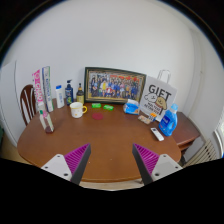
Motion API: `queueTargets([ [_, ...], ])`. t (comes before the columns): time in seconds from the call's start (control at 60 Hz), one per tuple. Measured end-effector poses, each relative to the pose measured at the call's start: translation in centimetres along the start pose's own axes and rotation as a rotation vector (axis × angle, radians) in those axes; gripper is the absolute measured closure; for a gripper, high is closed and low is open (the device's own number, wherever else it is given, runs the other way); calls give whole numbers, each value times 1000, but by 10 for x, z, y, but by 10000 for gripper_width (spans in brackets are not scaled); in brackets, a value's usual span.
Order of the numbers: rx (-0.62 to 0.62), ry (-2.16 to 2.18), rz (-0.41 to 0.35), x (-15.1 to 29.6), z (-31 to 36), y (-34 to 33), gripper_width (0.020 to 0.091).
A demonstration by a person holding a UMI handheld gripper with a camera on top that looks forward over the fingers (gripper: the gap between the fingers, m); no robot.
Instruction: Pour water
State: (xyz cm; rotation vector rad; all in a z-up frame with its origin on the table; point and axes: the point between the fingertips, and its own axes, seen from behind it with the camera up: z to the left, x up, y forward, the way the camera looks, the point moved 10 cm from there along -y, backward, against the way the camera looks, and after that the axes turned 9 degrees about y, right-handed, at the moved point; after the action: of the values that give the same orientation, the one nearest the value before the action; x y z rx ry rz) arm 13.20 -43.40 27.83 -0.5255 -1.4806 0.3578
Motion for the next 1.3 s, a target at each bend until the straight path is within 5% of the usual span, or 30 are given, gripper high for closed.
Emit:
queueTargets([
  [0.3, 143, -45, 48, -43, 106, 11, 247],
  [0.683, 353, -40, -65, -54, 292, 85, 245],
  [0.967, 309, 13, -129, -52, 368, 202, 259],
  [1.117, 276, 46, -147, -51, 382, 243, 318],
  [1.267, 296, 23, -174, -51, 388, 262, 558],
  [1.3, 294, 25, -179, -51, 388, 263, 564],
])
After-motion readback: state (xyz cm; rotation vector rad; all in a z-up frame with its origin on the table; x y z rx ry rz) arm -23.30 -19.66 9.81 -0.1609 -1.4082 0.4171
